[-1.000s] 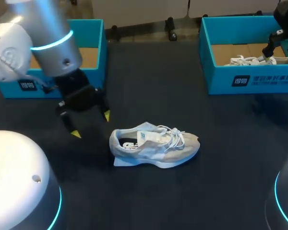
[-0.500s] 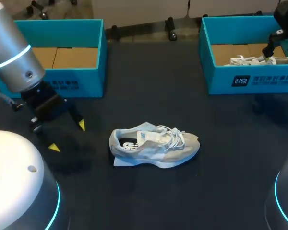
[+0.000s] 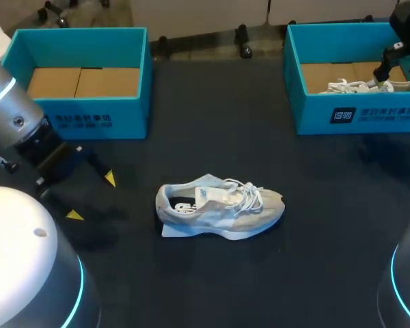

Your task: Take the shoe out of the shoebox, open the shoe tongue, remove and reinsert the insole, then place the shoe into the shoebox

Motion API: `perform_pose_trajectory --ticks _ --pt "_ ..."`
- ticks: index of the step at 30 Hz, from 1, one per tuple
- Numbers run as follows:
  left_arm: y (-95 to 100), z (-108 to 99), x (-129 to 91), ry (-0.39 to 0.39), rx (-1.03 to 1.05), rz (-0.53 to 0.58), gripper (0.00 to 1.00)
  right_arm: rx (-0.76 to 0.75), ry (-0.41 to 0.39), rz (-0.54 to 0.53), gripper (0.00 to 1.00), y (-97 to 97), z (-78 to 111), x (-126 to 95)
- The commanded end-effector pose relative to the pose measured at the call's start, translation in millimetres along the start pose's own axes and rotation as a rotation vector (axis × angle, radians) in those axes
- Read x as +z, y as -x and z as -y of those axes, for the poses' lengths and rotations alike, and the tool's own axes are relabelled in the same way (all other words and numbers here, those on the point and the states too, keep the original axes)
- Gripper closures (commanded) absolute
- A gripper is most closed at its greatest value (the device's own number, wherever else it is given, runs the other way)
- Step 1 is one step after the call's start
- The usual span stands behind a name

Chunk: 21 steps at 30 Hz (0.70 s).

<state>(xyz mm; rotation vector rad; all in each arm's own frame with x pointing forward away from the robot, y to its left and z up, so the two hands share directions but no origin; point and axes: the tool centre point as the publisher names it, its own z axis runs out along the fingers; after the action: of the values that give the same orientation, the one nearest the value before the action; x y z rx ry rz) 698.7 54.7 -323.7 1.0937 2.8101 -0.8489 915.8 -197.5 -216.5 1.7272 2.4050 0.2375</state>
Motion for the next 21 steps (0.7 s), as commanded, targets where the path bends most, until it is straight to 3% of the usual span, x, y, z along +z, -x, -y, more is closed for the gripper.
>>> perform_pose_trajectory --ticks 1,10,21 --pt "-4.2 1 0 0.004 0.002 0.028 0.00 0.001 0.000 0.002 0.00 -0.4 -0.3 0" --pt "1.5 0 -7 -0.025 -0.087 0.038 0.00 0.001 0.000 0.002 0.00 -0.4 -0.3 0" --pt "6.6 7 -5 -0.179 -0.332 0.081 0.00 0.001 0.000 0.002 0.00 -0.4 -0.3 0"
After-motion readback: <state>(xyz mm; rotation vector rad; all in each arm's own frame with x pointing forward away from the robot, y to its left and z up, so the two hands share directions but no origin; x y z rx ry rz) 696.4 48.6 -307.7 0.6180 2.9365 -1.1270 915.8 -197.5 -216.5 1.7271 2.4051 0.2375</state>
